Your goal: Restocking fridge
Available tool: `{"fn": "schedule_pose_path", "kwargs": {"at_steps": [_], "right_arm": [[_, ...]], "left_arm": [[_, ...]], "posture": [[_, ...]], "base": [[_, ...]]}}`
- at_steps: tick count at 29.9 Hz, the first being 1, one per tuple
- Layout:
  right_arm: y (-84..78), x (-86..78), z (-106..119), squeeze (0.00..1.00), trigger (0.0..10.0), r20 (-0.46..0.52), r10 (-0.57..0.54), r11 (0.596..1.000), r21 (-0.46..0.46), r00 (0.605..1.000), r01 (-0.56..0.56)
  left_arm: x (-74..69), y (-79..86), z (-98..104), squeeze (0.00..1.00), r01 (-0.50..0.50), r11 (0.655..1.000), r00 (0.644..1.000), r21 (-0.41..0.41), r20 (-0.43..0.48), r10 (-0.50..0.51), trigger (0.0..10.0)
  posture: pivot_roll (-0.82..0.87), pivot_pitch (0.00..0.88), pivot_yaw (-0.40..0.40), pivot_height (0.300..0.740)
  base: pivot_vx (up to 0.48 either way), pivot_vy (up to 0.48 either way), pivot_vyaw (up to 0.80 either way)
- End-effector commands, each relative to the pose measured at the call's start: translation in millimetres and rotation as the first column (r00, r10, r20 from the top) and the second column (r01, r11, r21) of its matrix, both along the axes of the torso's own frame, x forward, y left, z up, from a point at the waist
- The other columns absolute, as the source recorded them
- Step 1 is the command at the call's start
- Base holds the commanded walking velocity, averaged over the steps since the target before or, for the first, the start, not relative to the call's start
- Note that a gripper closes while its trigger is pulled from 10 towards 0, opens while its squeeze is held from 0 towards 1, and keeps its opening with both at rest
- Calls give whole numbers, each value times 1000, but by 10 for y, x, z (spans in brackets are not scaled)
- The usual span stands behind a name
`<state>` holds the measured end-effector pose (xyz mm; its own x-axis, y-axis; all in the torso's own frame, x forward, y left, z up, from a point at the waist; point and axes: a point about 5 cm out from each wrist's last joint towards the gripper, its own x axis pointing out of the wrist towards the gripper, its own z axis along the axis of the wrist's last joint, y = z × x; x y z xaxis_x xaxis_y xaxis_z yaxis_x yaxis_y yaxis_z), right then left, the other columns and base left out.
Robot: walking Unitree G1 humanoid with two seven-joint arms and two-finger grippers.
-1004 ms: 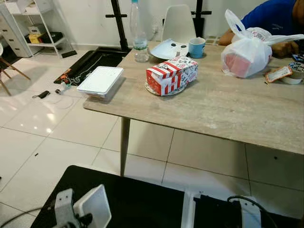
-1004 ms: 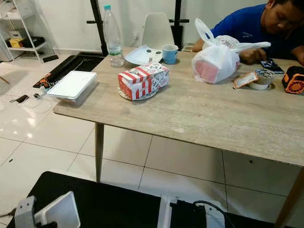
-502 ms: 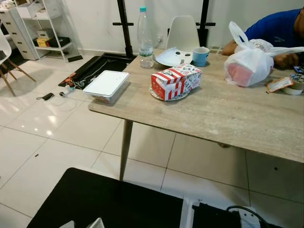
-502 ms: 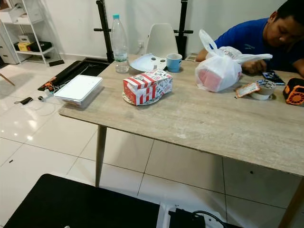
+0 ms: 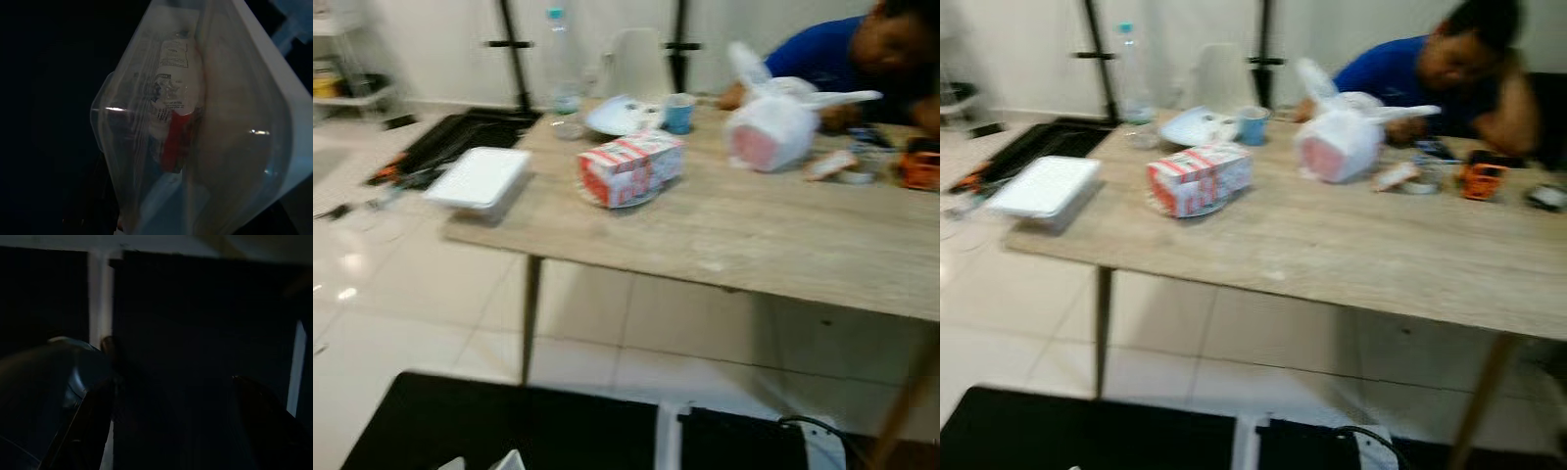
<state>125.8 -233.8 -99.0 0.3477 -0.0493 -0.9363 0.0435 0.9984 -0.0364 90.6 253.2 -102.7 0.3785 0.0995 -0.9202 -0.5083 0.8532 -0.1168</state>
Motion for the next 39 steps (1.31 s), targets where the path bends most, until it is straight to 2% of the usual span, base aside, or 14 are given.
{"fn": "schedule_pose_path", "kwargs": {"at_steps": [1,2,7,10,12,15,21,28,39], "right_arm": [[41,-11,-13,0,10000,-11,14,1000,8,1000,-14],[61,-16,-19,0,10000,-20,37,999,9,999,-37],[81,14,-14,0,10000,-6,15,1000,19,1000,-15],[54,-58,-31,0,10000,-30,17,1000,8,999,-16],[43,-79,-35,0,10000,-37,11,1000,10,999,-11],[39,-39,-21,0,10000,-28,23,1000,14,999,-22],[22,28,3,0,10000,-9,5,1000,11,1000,-5],[40,75,14,0,10000,2,-2,1000,13,1000,2],[80,98,12,0,10000,10,-17,1000,24,1000,16]], "left_arm": [[28,-55,-7,0,23,1000,1000,-11,14,-23,10000],[26,-57,-7,0,40,999,999,-12,14,-40,10000],[-14,-45,-12,0,54,999,999,-8,2,-54,10000],[-40,-75,-27,0,70,998,997,-2,-12,-70,10000],[-15,-102,-28,0,76,997,997,-8,-3,-76,10000],[117,-163,-11,0,96,995,995,-13,37,-95,10000],[197,-263,-13,0,130,991,990,-18,54,-129,10000],[191,-323,-28,0,157,988,987,-13,48,-156,10000],[214,-286,-15,0,179,983,982,37,47,-181,10000]], "posture": [[-30,0,-7,740],[-32,0,-5,740],[-53,0,9,740],[-56,0,6,740],[-48,0,-4,740],[-63,0,7,740],[-45,0,4,740],[-48,0,11,740],[-55,0,25,740]], "base": [[0,0,-712],[0,0,-712],[0,0,-715],[0,0,-723],[0,0,-719],[0,0,-731],[0,0,-732],[0,0,-736],[0,0,-742]]}}
